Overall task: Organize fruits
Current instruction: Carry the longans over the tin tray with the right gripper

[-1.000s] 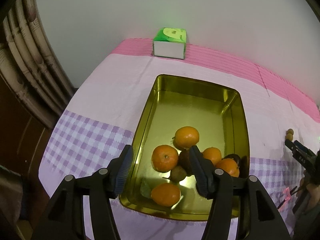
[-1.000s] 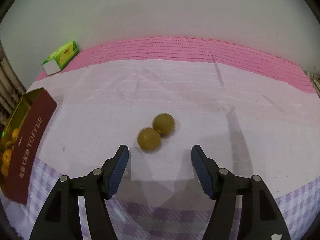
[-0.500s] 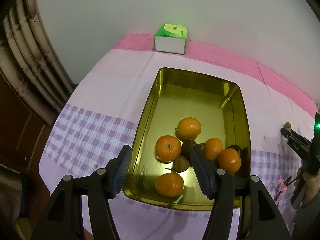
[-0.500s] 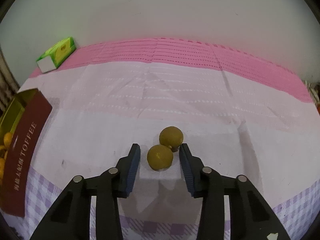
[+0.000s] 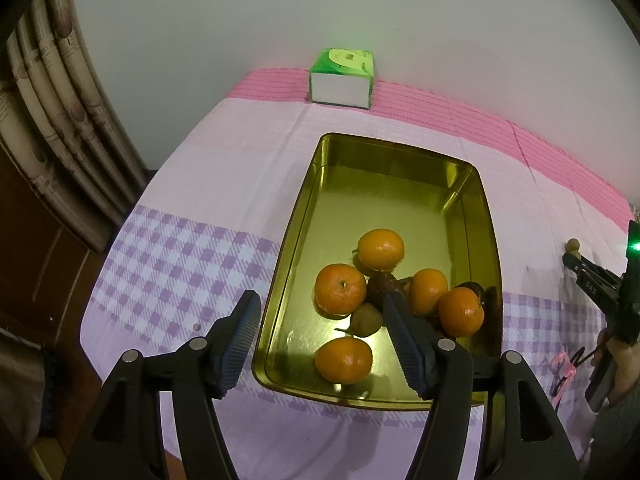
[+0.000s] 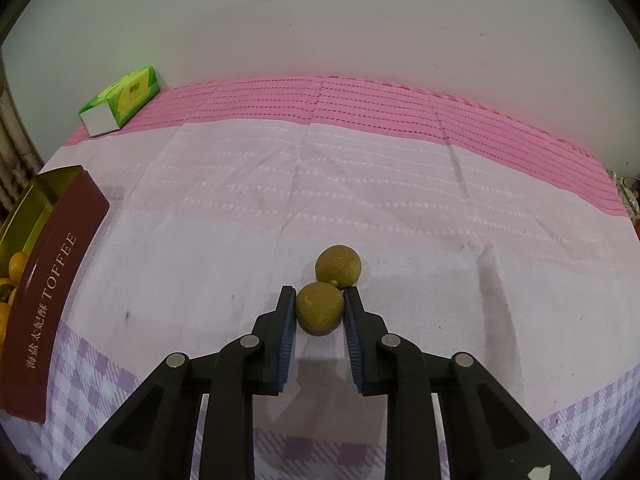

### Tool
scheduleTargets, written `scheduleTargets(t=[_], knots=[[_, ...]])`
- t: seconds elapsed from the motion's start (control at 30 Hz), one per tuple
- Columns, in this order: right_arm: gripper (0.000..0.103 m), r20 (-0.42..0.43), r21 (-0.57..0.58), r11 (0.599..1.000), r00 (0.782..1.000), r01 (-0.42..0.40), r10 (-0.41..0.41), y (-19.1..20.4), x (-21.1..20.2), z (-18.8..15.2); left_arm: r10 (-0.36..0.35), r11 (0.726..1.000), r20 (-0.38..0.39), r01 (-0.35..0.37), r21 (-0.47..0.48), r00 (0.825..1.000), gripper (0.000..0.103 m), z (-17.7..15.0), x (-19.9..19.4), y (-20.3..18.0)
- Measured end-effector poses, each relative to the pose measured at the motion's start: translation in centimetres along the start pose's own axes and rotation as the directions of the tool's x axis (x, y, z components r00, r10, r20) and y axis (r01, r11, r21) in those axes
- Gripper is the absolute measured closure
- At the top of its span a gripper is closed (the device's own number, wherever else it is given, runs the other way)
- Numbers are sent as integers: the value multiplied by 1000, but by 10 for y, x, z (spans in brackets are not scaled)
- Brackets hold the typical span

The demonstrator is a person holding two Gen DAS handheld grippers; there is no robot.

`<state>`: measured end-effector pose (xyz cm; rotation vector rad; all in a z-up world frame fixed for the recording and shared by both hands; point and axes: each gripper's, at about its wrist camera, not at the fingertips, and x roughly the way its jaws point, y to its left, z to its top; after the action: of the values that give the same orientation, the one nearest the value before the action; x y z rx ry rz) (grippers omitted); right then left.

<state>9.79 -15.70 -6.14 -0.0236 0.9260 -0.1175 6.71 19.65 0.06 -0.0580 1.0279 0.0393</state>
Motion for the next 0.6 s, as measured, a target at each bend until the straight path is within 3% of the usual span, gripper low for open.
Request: scheduleTargets(t=[0.6], knots=[[81, 15, -20, 999, 999, -42, 42, 2, -17, -5, 17, 999, -15, -17, -33, 1000, 29, 3, 10, 10]])
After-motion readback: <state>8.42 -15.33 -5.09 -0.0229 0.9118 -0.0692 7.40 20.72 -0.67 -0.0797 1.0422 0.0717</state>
